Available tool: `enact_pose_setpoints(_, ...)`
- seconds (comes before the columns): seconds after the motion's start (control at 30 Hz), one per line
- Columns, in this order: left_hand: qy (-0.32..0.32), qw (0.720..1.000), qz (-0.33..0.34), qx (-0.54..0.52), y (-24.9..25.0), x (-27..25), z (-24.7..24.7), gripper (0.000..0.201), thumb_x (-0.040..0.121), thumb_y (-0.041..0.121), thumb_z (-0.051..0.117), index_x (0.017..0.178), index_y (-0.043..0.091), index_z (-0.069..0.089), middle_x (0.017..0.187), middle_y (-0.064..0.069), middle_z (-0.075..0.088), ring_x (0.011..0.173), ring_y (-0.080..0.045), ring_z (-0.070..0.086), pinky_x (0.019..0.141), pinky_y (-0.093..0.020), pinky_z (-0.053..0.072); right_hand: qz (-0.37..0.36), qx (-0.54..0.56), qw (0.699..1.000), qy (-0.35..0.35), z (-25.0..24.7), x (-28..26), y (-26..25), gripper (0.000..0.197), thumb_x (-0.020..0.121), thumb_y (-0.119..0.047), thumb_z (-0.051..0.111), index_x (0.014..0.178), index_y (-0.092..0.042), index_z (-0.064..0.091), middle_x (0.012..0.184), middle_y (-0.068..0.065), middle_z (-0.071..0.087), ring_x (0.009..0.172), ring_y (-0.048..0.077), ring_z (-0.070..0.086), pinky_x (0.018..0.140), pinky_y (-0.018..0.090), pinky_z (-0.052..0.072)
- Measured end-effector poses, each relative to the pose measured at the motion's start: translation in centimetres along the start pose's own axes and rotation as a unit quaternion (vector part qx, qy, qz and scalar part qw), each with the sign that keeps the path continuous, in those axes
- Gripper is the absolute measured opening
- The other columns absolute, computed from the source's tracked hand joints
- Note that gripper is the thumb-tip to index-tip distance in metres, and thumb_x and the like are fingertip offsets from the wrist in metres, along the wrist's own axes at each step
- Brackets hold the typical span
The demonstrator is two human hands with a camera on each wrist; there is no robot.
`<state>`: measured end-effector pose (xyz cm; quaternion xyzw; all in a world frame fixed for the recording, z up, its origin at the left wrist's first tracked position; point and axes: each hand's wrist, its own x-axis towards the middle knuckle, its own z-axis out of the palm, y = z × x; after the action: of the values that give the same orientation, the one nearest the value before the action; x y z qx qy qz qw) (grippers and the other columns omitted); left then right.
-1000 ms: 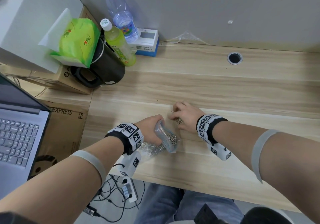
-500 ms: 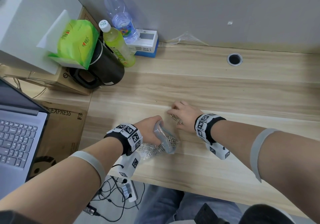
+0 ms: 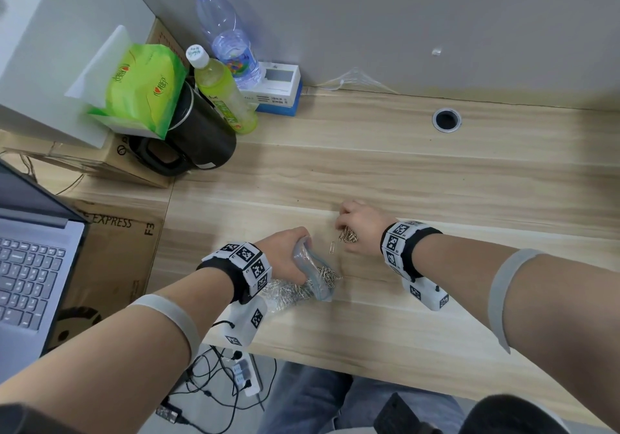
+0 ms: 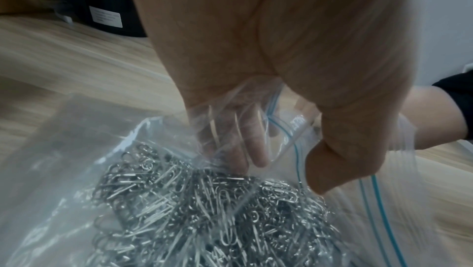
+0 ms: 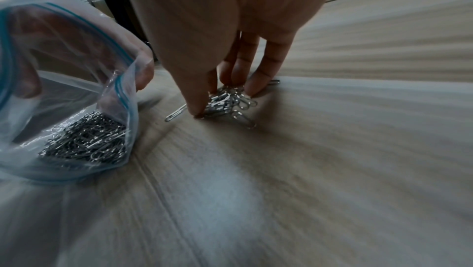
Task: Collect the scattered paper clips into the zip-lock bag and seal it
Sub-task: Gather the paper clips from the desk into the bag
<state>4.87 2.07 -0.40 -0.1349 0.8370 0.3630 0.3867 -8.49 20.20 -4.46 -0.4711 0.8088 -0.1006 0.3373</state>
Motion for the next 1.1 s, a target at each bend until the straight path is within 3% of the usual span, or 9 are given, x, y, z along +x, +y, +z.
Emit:
enact_pose_setpoints(0.23, 0.004, 1.000, 0.009, 0.021, -0.2, 0.4, 0.0, 0.051, 0.067, 0.016, 0.079, 0.108, 0.022, 0.050, 0.092, -0.008, 0.067, 0.068, -0.014, 0.058, 0.054, -0.027, 0.047, -0.023, -0.008, 0.999, -0.023, 0.0, -0.3, 0.3, 0.053, 0.067, -0.029, 0.079, 0.117, -0.023, 0.062, 0.119, 0.000, 0.044, 0.112, 0.019, 0.041, 0.088, 0.036, 0.047)
enact_pose_setpoints(0.37, 0.003, 1.000, 0.005, 0.018, -0.4, 0.5, 0.0, 0.051, 0.066, 0.017, 0.080, 0.108, 0.023, 0.050, 0.088, -0.002, 0.065, 0.066, -0.011, 0.057, 0.052, -0.023, 0.047, -0.023, 0.026, 0.999, -0.031, -0.5, -0.3, 0.8, 0.039, 0.072, -0.020, 0.081, 0.109, -0.020, 0.069, 0.114, 0.001, 0.048, 0.105, 0.020, 0.047, 0.092, 0.039, 0.045)
enact_pose_setpoints(0.63, 0.003, 1.000, 0.000, 0.026, -0.5, 0.5, 0.2, 0.051, 0.064, 0.020, 0.079, 0.105, 0.028, 0.050, 0.093, -0.005, 0.067, 0.073, -0.018, 0.064, 0.060, -0.038, 0.057, -0.006, 0.054, 0.999, -0.006, 0.3, -0.6, 0.8, 0.015, 0.081, -0.015, 0.075, 0.096, -0.013, 0.074, 0.107, 0.003, 0.058, 0.099, 0.021, 0.055, 0.084, 0.033, 0.046)
enact_pose_setpoints(0.77, 0.003, 0.999, -0.002, 0.032, -0.3, 0.4, 0.2, 0.052, 0.065, 0.020, 0.079, 0.107, 0.026, 0.050, 0.094, -0.004, 0.066, 0.072, -0.016, 0.062, 0.057, -0.032, 0.053, -0.018, 0.046, 0.999, -0.001, 0.5, -0.8, 0.7, 0.008, 0.084, -0.013, 0.070, 0.091, -0.011, 0.073, 0.102, 0.005, 0.062, 0.096, 0.022, 0.056, 0.081, 0.032, 0.045)
enact_pose_setpoints(0.87, 0.003, 0.999, -0.001, 0.032, -0.2, 0.3, 0.2, 0.052, 0.064, 0.020, 0.079, 0.106, 0.026, 0.050, 0.094, -0.006, 0.067, 0.077, -0.024, 0.066, 0.059, -0.036, 0.056, -0.027, 0.045, 0.999, 0.010, 0.7, -1.1, 0.6, 0.007, 0.084, -0.011, 0.068, 0.088, -0.008, 0.073, 0.098, 0.008, 0.065, 0.094, 0.025, 0.058, 0.081, 0.034, 0.045)
enact_pose_setpoints(1.1, 0.003, 1.000, 0.005, 0.024, -0.2, 0.2, 0.4, 0.050, 0.066, 0.017, 0.079, 0.105, 0.024, 0.049, 0.094, -0.008, 0.067, 0.068, -0.015, 0.059, 0.054, -0.029, 0.049, -0.015, 0.045, 0.999, 0.018, 1.1, -1.6, 0.5, 0.011, 0.088, -0.011, 0.062, 0.093, -0.010, 0.072, 0.100, 0.006, 0.069, 0.097, 0.024, 0.060, 0.086, 0.033, 0.046)
